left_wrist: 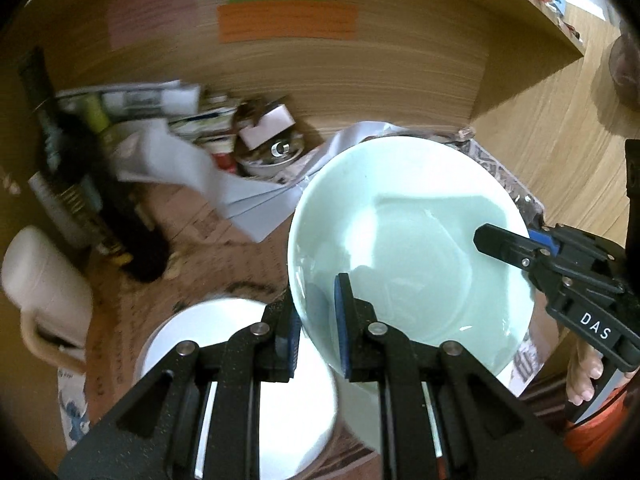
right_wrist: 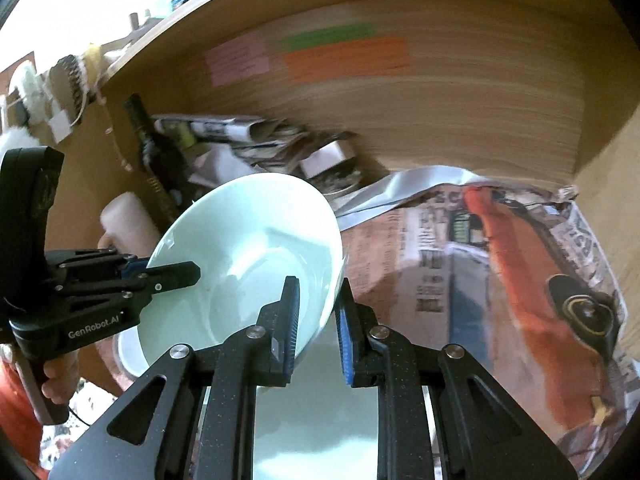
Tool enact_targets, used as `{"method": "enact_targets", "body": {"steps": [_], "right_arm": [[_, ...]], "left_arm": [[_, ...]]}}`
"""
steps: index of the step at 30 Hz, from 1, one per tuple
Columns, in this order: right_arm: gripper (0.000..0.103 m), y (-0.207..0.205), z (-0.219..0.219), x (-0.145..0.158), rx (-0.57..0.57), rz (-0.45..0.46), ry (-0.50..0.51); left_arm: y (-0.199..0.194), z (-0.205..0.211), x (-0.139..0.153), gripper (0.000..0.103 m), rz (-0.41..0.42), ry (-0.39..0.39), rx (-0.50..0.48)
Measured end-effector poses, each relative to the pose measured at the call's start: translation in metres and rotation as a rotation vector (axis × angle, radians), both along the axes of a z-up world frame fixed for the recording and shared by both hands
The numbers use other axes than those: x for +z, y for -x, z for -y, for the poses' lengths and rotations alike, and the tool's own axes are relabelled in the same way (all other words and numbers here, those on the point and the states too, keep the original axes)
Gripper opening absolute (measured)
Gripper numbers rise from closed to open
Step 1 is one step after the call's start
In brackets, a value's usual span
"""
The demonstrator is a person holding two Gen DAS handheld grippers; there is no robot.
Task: Organize plates and bowls
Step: 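Lift the mint-green bowl with both grippers and carry it toward the white bowl, then lower the mint-green bowl into the white bowl and open both grippers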
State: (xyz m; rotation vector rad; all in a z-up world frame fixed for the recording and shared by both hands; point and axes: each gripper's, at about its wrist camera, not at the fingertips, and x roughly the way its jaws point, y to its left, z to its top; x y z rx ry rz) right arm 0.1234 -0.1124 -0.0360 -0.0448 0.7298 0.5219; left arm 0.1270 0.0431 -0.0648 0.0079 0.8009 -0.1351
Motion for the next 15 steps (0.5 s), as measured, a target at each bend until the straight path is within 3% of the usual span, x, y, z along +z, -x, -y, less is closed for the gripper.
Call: {"method": "enact_targets", "body": {"steps": [15], "right_arm": [[0.017,0.020,-0.058,-0.020,0.123,-0.043,0.001]], "left_arm": [[0.049,-0.061,-0.016,0.015,0.007,0.020,0.128]]}}
